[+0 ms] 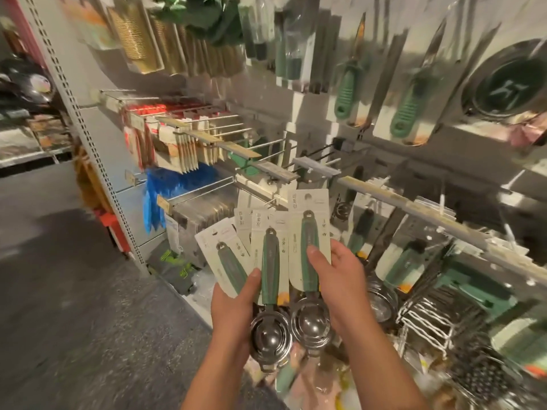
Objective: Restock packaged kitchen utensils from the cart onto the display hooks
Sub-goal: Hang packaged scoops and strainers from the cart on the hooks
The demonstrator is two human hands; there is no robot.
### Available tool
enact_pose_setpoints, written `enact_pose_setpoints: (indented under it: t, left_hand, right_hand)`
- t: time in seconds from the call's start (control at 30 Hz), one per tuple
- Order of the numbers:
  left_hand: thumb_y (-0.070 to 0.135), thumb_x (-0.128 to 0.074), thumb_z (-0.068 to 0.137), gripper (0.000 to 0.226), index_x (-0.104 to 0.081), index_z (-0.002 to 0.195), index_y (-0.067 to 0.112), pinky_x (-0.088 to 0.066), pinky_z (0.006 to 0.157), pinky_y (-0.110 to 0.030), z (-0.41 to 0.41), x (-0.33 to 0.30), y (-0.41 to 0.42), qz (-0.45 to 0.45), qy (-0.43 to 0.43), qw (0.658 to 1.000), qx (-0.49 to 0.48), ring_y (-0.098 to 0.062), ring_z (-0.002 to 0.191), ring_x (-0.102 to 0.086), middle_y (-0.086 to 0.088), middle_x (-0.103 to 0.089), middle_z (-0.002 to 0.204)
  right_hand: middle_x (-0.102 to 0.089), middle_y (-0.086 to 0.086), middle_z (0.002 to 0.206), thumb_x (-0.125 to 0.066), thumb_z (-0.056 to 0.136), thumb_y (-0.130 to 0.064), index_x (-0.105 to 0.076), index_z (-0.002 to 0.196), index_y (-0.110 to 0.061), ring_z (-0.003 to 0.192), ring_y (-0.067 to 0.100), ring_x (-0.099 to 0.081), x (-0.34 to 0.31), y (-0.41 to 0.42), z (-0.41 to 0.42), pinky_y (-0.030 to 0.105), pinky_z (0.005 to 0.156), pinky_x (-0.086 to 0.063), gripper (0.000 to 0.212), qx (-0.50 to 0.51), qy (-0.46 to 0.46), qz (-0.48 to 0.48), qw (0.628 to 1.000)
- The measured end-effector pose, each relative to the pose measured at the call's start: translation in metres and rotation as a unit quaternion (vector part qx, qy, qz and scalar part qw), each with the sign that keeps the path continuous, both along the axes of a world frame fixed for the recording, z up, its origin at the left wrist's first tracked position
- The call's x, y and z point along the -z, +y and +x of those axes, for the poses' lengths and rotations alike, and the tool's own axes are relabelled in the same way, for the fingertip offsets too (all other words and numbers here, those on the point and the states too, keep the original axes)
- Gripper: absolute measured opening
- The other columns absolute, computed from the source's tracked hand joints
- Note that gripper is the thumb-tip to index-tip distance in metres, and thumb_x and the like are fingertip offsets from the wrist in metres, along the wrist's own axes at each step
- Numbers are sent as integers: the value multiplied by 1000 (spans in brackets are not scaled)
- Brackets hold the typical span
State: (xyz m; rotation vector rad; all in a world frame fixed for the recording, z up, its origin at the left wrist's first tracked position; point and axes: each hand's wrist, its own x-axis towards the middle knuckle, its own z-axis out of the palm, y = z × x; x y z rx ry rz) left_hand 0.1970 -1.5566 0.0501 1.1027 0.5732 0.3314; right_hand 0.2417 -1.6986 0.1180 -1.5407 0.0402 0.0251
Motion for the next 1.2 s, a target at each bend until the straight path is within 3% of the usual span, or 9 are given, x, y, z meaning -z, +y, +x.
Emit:
enact_pose_setpoints:
  t: [0.13,0.27,0.33,0.53,0.67,0.8,0.87,1.03,1.2]
  left_hand:
    - [27,-77,92,29,-67,119,28,-55,70,-23,18,-3,10,15,-9,1000,25,-11,92,-76,9,-79,104]
    - [29,-79,90,38,-67,125,21,-55,70,-23,37,-1,26,38,-13,998,53,-14,93,-75,3,-78,109]
    - [28,-78,90,39,-65,126,20,-53,71,-22,45,-1,34,37,-22,997,62,-14,95,-73,3,-76,110]
    - [25,-79,91,34,-67,123,23,-56,77,-26,66,2,60,44,-34,994,96,-13,96,-75,7,-78,107]
    - [27,-79,90,37,-65,124,24,-53,71,-18,74,3,76,41,-38,991,119,-5,95,-72,9,-76,109]
    - [26,-80,89,38,-64,124,27,-55,76,-22,79,3,90,34,-41,989,139,-7,95,-74,8,-77,111]
    - [25,-80,90,37,-64,123,29,-55,78,-24,82,6,96,21,-38,988,150,-5,94,-74,9,-77,111]
    - [18,-77,92,32,-67,122,24,-57,79,-26,86,10,101,26,-39,983,177,-10,97,-75,5,-79,110]
    - [10,-73,95,23,-72,113,23,-59,72,-21,84,8,100,20,-42,976,211,-12,93,-77,4,-80,104]
  right_hand:
    - [-73,-16,120,-68,96,-40,-68,121,-33,114,8,-69,-10,12,14,42,99,-56,26,5,-13,-14,1000]
    - [-61,-10,144,-66,68,-72,-56,143,-30,134,16,-56,-4,24,31,50,111,-48,87,73,-25,-40,996]
    - [-58,-9,147,-64,65,-75,-53,146,-28,136,16,-55,-3,32,35,49,112,-47,95,83,-17,-44,995]
    - [-54,-7,148,-63,101,-39,-45,153,-15,140,17,-48,1,47,47,37,114,-39,60,127,8,-70,989]
    - [-61,-19,101,-62,103,-30,-61,120,-22,114,14,-62,3,57,59,29,93,-44,18,176,3,-122,977]
    - [-40,4,161,-60,102,-40,-20,163,-12,146,28,-40,13,65,61,45,118,-35,78,196,58,-102,973]
    - [-29,1,167,-61,101,-42,-11,165,-20,151,26,-33,20,72,54,47,122,-31,84,189,70,-73,977]
    - [-66,-12,122,-64,101,-35,-61,134,-20,110,4,-62,33,104,34,36,104,-51,37,118,91,-39,988]
    - [-75,-8,104,-73,96,-29,-67,105,-24,100,8,-70,46,125,25,25,92,-54,12,112,87,-20,990]
